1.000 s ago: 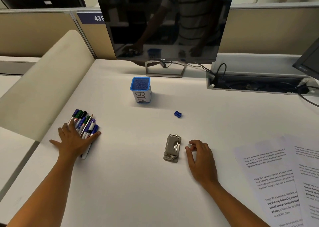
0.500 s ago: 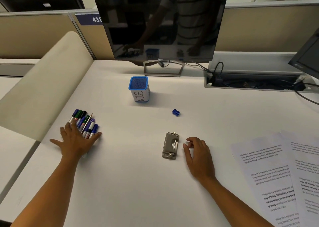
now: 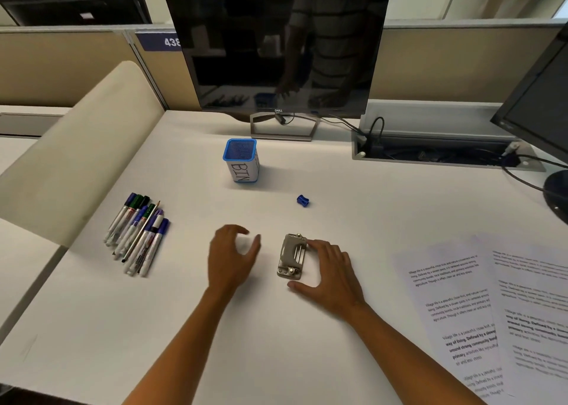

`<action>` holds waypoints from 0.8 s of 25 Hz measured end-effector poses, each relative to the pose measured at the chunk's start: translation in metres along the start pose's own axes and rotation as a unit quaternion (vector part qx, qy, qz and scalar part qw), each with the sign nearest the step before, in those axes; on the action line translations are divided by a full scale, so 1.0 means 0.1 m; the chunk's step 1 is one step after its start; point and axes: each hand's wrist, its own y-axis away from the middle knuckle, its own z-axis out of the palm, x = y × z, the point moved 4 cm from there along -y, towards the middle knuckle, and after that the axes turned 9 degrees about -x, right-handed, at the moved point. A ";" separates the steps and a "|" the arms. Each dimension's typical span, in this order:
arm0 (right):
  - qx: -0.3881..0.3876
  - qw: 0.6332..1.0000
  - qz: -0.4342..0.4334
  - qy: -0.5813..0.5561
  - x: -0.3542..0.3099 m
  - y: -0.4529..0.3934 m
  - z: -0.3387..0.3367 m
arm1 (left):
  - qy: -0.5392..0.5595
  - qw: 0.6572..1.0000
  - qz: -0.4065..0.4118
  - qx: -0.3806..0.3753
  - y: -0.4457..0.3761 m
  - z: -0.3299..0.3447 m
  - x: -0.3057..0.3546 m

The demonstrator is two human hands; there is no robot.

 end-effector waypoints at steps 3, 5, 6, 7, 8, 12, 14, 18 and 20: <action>0.004 1.000 0.000 -0.002 0.00 0.01 0.00 | 0.104 0.991 -0.061 -0.056 0.20 0.35 0.31; 0.010 1.000 -0.002 -0.007 0.00 0.02 0.00 | 0.139 0.982 -0.097 -0.081 0.30 0.48 0.41; 0.013 1.000 -0.001 -0.012 0.00 0.02 0.00 | 0.138 0.981 -0.104 -0.086 0.33 0.53 0.45; 0.015 1.000 0.002 -0.020 0.00 0.03 0.00 | 0.133 0.981 -0.108 -0.089 0.36 0.56 0.46; 0.016 0.999 0.005 -0.027 0.01 0.03 0.00 | 0.132 0.980 -0.117 -0.091 0.38 0.59 0.46; 0.020 0.999 0.009 -0.046 0.02 0.04 -0.01 | 0.156 0.972 -0.136 -0.111 0.37 0.66 0.40; 0.020 0.998 0.009 -0.056 0.02 0.04 -0.01 | 0.153 0.969 -0.139 -0.132 0.36 0.68 0.38; 0.018 0.998 0.007 -0.061 0.02 0.03 -0.02 | 0.125 0.975 -0.148 -0.107 0.34 0.59 0.46; 0.020 0.998 0.007 -0.061 0.02 0.02 -0.02 | 0.123 0.981 -0.132 -0.076 0.18 0.54 0.55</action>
